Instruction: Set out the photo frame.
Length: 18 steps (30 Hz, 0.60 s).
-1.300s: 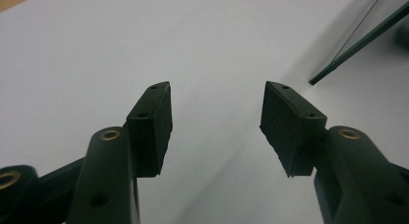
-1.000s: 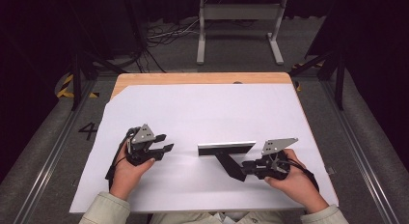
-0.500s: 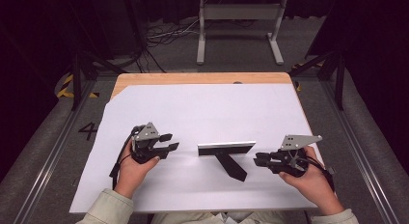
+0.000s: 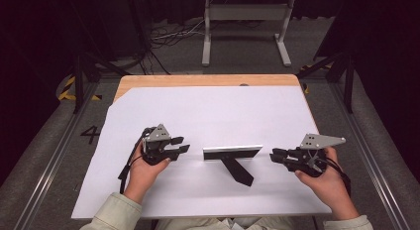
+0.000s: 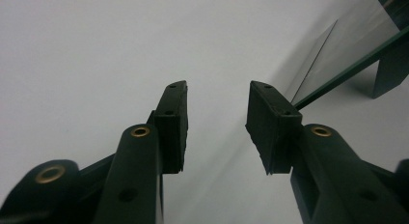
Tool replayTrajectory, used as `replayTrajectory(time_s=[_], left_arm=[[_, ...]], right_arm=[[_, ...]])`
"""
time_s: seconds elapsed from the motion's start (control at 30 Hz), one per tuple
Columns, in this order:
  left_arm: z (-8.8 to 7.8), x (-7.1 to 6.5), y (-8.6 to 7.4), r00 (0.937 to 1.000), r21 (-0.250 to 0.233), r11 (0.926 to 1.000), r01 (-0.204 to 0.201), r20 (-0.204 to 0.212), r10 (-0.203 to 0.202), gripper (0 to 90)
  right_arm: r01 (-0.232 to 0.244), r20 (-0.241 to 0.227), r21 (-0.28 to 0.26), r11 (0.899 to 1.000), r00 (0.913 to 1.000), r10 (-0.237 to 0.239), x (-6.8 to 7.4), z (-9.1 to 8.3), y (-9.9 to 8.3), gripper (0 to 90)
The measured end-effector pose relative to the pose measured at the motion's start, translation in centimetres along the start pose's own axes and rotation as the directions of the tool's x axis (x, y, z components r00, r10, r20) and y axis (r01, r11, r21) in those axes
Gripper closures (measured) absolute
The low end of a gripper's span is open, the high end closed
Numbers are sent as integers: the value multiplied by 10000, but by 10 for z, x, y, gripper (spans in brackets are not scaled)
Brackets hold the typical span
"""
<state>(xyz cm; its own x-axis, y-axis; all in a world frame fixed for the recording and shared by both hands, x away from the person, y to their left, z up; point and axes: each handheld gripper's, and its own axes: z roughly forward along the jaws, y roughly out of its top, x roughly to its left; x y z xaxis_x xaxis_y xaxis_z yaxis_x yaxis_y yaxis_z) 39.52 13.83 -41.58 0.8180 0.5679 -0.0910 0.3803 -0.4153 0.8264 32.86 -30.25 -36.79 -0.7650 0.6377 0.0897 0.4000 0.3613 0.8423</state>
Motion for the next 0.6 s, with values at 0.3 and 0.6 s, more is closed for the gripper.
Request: replayTrajectory(time_s=[0.3,0.6], left_arm=[[22,-2,3,9974,434,9977,513,482,-533,771],[47,-9,7,9910,966,9934,612,1128,-720,766]], right_arm=[[-231,531,-200,9995,9983,241,-10,-7,0,769],[-356,691,-371,9987,9969,381,-15,-13,0,766]])
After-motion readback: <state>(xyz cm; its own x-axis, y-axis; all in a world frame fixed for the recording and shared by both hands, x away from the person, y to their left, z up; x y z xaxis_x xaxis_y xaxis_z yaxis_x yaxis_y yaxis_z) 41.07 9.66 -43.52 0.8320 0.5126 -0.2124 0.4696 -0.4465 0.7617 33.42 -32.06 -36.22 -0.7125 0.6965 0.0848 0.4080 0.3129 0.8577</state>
